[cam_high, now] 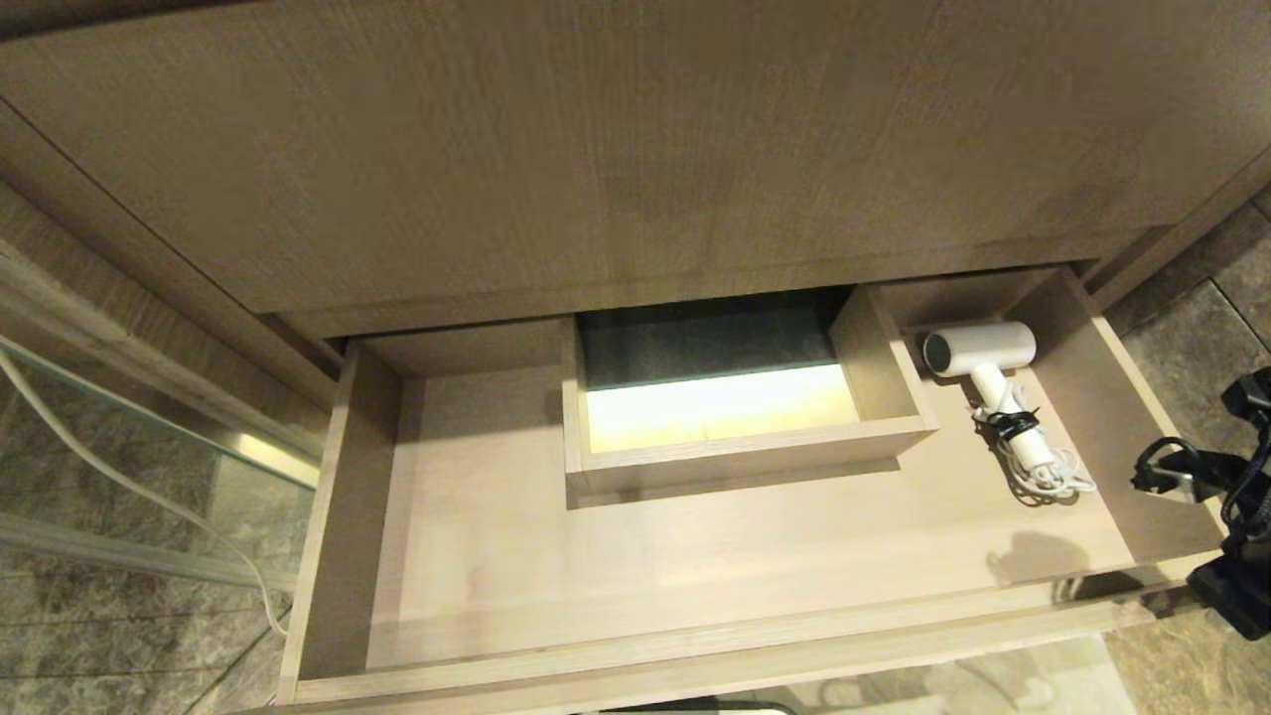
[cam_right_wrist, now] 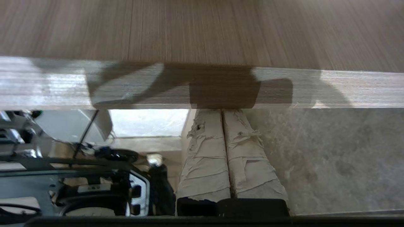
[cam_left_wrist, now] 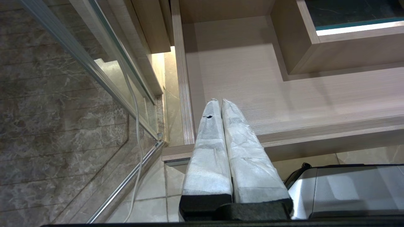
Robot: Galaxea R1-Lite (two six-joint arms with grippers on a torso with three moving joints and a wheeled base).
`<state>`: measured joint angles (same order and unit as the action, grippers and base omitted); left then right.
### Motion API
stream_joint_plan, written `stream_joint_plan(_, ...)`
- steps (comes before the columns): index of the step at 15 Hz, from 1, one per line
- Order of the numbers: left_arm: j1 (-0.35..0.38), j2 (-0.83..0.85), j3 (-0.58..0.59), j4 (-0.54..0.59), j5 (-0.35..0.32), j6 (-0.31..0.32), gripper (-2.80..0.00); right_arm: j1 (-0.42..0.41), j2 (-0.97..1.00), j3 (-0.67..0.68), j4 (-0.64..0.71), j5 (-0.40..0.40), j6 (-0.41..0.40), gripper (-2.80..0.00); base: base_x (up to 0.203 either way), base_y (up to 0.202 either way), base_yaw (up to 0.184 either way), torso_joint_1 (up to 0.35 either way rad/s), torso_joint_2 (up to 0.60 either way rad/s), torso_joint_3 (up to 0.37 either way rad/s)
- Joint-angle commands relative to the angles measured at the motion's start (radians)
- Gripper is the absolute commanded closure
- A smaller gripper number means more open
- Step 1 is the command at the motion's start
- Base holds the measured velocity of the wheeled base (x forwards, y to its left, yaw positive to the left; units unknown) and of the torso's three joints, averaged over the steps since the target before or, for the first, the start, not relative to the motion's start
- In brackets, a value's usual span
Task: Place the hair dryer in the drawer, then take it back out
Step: Close the drawer
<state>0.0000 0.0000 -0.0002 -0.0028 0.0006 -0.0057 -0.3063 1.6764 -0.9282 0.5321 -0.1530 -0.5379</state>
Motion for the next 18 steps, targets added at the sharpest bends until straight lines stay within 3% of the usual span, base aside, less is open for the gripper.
stream_joint_plan(1,0.0,0.002,0.0,0.0,0.001,0.0,0.0,-0.006,0.005,-0.007,-0.035,0.002,0.004,0.0,0.0,0.0,0.0,0.0,0.0,0.0)
stream_joint_plan(6,0.0,0.001,0.0,0.0,0.0,0.0,0.0,-0.003,0.005,-0.039,-0.267,0.079,0.036,0.0,0.0,0.0,0.0,0.0,0.0,0.0)
stream_joint_plan(10,0.0,0.0,0.0,0.0,0.001,0.0,0.0,0.053,0.108,-0.18,-0.479,0.124,0.206,0.0,0.0,0.0,0.0,0.0,0.0,0.0)
stream_joint_plan(13,0.0,0.001,0.0,0.0,0.001,0.0,0.0,0.084,0.202,-0.315,-0.595,0.126,0.278,0.0,0.0,0.0,0.0,0.0,0.0,0.0)
stream_joint_plan(15,0.0,0.0,0.0,0.0,0.0,0.0,0.0,0.078,0.184,-0.32,-0.57,0.14,0.263,0.0,0.0,0.0,0.0,0.0,0.0,0.0)
stream_joint_plan(18,0.0,0.0,0.0,0.0,0.0,0.0,0.0,0.059,0.021,-0.18,-0.415,0.177,0.171,0.0,0.0,0.0,0.0,0.0,0.0,0.0)
